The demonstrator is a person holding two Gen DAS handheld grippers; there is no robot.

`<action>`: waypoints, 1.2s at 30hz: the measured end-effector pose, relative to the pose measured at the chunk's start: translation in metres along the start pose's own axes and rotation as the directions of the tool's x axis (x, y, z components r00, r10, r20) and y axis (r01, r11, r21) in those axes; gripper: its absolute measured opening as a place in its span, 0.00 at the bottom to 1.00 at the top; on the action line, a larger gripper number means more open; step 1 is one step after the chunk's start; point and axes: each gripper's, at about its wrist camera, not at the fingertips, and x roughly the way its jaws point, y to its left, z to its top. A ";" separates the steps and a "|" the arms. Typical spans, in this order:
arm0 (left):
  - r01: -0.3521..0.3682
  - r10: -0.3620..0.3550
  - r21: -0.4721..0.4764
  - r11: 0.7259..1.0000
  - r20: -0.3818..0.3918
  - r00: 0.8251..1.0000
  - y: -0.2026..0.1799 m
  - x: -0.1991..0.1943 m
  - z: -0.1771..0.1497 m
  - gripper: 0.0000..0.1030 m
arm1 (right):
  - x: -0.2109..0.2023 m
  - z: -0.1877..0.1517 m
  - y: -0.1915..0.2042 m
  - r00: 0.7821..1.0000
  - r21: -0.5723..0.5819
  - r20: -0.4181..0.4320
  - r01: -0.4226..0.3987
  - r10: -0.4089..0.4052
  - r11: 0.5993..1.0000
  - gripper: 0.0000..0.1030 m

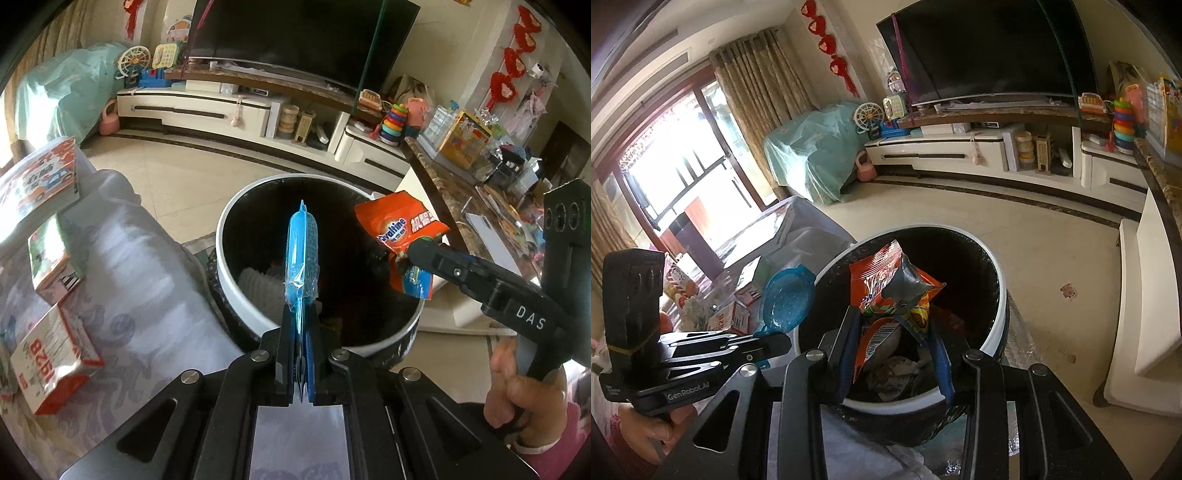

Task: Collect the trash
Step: 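Carry the blue toy and orange bag over the bin with both tools, then open both tools to drop the blue toy and orange bag into the bin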

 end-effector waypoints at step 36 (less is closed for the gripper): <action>-0.089 0.093 -0.062 0.994 0.062 0.994 0.006 -0.024 -0.036 0.54 | -0.007 -0.003 -0.002 1.000 0.052 0.024 -0.018 0.017 0.998 0.82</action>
